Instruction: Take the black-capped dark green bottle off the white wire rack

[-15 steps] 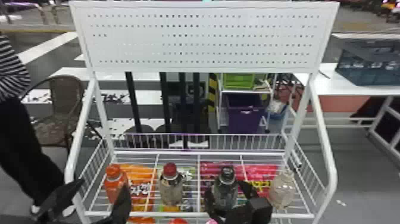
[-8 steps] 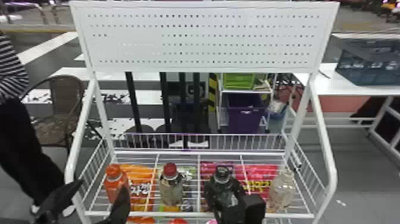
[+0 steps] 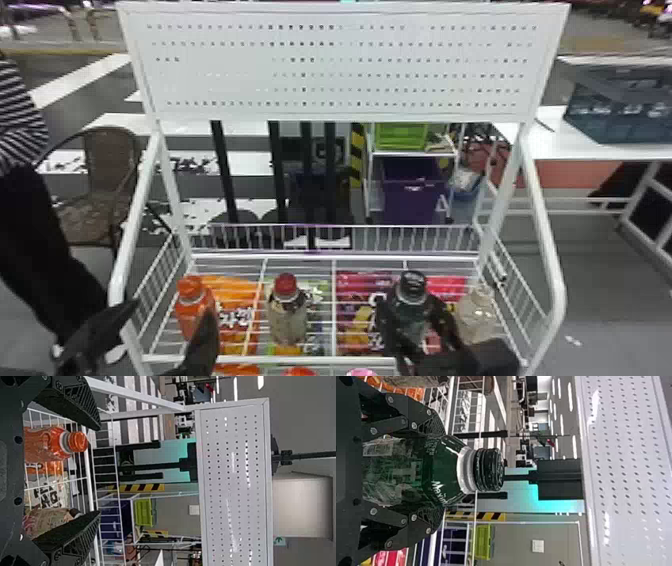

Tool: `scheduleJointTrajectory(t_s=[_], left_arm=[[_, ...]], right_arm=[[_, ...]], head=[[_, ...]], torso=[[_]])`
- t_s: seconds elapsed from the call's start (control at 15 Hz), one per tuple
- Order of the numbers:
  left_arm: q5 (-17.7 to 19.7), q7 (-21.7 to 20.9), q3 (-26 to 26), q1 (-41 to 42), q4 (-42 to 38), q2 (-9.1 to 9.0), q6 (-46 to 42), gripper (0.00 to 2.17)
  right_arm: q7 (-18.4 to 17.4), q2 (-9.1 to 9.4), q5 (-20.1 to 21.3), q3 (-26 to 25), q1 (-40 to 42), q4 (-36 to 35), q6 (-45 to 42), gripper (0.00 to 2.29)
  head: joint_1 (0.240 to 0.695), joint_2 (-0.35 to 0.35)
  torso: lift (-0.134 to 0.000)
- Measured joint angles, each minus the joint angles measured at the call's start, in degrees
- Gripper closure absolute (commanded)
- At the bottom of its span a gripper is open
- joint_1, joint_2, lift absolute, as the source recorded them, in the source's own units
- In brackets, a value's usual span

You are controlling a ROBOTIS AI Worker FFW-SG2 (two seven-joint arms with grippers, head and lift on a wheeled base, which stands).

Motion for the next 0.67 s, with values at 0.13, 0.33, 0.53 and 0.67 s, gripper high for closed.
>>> scheduleJointTrajectory(t_s=[0.13,0.33,0.53,0.67], left_arm=[[-0.07,-0.02,-0.15,0.01,-0.01,-0.11,-0.01,0.14],[-0.11,-0.05,-0.3,-0.06,0.18,-0.14,-0.43,0.14],[-0.11,0.16,-0.29,-0.03,0.44,-0.14,-1.24,0.14],[-0.11,0.25,-0.27,0.02,0.55,-0.16,-1.56,0.14]], right_arm=[[0.01,-1.68,-0.05,-2.75,4.9,-7.42,1.95,1.02],[0.1,-2.72,-0.86,-8.22,13.2,-17.42,2.33,1.02],[1.11,-3.12,-2.71,-14.01,21.88,-24.08,-1.39,1.02],[2.01,-3.11,-4.03,-17.85,27.17,-27.45,-3.66,1.02]], head=[[0.499,0.0],[0.499,0.0],[0.499,0.0],[0.499,0.0]], torso=[[0.0],[0.0],[0.0],[0.0]])
